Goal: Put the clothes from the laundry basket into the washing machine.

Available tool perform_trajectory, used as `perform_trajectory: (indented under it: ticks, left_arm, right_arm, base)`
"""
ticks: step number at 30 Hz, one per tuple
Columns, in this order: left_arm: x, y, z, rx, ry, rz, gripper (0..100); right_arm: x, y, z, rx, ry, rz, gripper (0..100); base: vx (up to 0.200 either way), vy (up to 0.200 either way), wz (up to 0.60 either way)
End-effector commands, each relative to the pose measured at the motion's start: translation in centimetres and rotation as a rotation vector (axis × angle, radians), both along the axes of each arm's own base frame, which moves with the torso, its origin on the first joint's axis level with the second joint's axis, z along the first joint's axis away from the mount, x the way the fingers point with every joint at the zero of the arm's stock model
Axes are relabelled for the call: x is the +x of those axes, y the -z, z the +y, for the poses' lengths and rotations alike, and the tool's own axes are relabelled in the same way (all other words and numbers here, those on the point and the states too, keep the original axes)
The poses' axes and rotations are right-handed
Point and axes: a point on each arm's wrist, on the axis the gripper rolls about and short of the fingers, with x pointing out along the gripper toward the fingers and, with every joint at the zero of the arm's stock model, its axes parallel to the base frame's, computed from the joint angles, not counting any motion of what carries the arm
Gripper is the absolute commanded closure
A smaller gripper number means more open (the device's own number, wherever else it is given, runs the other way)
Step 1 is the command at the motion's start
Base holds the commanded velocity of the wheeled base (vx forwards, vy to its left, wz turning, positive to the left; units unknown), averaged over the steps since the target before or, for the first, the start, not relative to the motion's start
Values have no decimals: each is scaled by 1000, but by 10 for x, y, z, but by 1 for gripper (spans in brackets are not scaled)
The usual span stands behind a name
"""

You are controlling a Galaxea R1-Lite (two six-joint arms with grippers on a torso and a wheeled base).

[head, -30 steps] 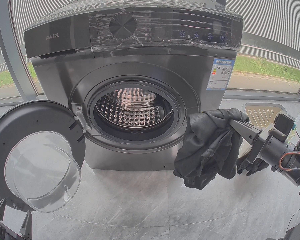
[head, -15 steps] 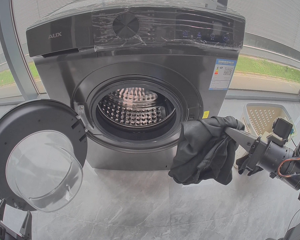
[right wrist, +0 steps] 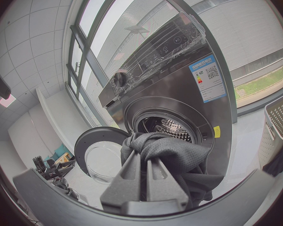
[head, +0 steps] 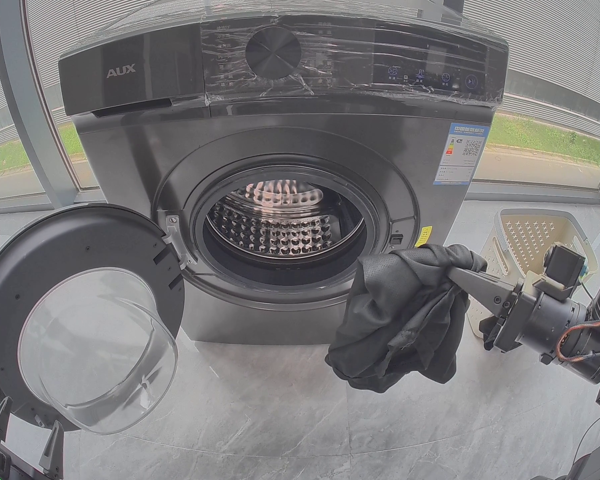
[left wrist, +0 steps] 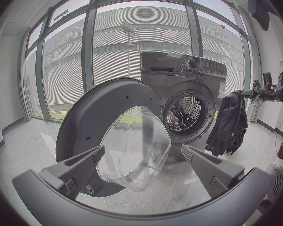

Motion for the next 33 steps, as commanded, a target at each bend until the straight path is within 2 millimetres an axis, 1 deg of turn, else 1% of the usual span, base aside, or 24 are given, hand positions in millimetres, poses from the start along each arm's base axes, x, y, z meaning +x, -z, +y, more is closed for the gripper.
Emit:
perform_trajectory:
  ticks: [1,10,16,19,21,23,24,25,26,27,28,29,30,31,32,33]
  left_arm:
    - [0,5,0,-1,-1,0,0]
    - [0,5,0,2,-3,0,0]
    - [0,5,0,0,-4,1,0]
    - [0,5,0,-4,-1,0,0]
    - [0,5,0,-3,-1,1,0]
    - [0,5,0,7,-1,-2,0]
    - [0,5,0,7,-1,-2,0]
    - [-1,2,0,-1,10,-19,0]
    - [-2,-6,-1,-8,24,-45,0]
    - [-6,-24,-1,-14,41,-105,0]
    - [-9,-35,-2,-18,56,-138,0]
    - [-13,-57,-3,-17,92,-164,0]
    - [-12,-62,-3,-17,105,-156,0]
    - [-8,-66,-4,-8,141,-114,0]
    - [-5,-66,-4,-6,153,-96,0]
    - [6,-68,-5,3,214,-20,0]
  right_arm:
    - [0,1,0,-4,-1,4,100]
    - [-5,2,4,-18,-38,-8,100]
    - [-7,6,9,-101,-78,-54,100]
    - [-7,14,21,-130,-107,-40,100]
    - [-6,17,25,-137,-99,-31,100]
    - [2,26,36,-170,-45,1,100]
    - [2,26,36,-170,-45,1,100]
    - [2,26,46,-167,-41,0,100]
    - [2,25,51,-160,-50,-7,100]
    - [3,24,56,-152,-55,-14,100]
    - [4,23,59,-147,-58,-17,100]
    - [9,22,67,-138,-64,-25,100]
    - [11,22,70,-133,-65,-29,100]
    - [15,22,78,-126,-73,-35,100]
    - [17,22,81,-122,-76,-38,100]
    - [21,24,91,-118,-88,-41,100]
  base:
    - [0,0,0]
    - [0,0,0]
    - [0,0,0]
    - [0,0,0]
    - [0,0,0]
    - [0,0,0]
    - [0,0,0]
    - [0,0,0]
    - [0,0,0]
    - [0,0,0]
    - [0,0,0]
    - [0,0,0]
    - [0,0,0]
    - [0,0,0]
    - [0,0,0]
    - [0,0,0]
